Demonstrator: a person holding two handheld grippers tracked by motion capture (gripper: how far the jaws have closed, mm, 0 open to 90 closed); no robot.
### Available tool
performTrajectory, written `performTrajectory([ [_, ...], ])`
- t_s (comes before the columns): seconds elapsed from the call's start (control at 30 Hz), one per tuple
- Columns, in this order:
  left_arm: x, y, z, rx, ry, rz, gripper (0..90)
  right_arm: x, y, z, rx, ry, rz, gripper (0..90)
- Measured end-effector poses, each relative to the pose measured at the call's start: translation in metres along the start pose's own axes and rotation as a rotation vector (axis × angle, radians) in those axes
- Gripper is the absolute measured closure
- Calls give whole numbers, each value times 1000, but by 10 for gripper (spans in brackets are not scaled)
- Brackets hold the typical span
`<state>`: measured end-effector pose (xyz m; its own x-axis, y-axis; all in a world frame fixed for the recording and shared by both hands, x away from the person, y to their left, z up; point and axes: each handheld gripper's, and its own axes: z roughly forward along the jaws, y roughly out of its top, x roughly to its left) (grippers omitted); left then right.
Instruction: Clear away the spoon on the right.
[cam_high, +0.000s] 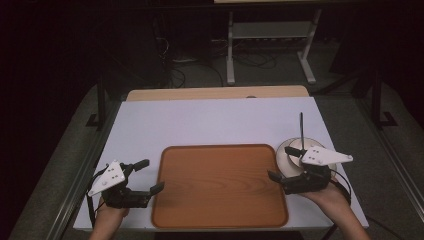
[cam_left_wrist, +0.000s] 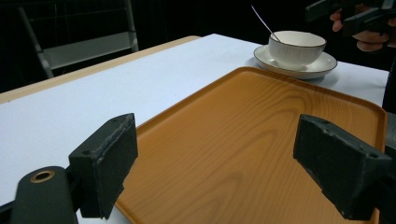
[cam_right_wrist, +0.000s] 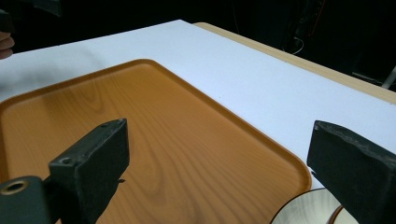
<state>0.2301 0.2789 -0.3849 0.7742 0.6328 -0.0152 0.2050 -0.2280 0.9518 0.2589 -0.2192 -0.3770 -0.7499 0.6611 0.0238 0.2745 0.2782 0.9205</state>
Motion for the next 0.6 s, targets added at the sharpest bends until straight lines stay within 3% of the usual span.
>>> performTrajectory([
  [0.6, 2, -1, 1, -2, 9, -12, 136, -29, 18, 0, 11, -38, 16, 61],
])
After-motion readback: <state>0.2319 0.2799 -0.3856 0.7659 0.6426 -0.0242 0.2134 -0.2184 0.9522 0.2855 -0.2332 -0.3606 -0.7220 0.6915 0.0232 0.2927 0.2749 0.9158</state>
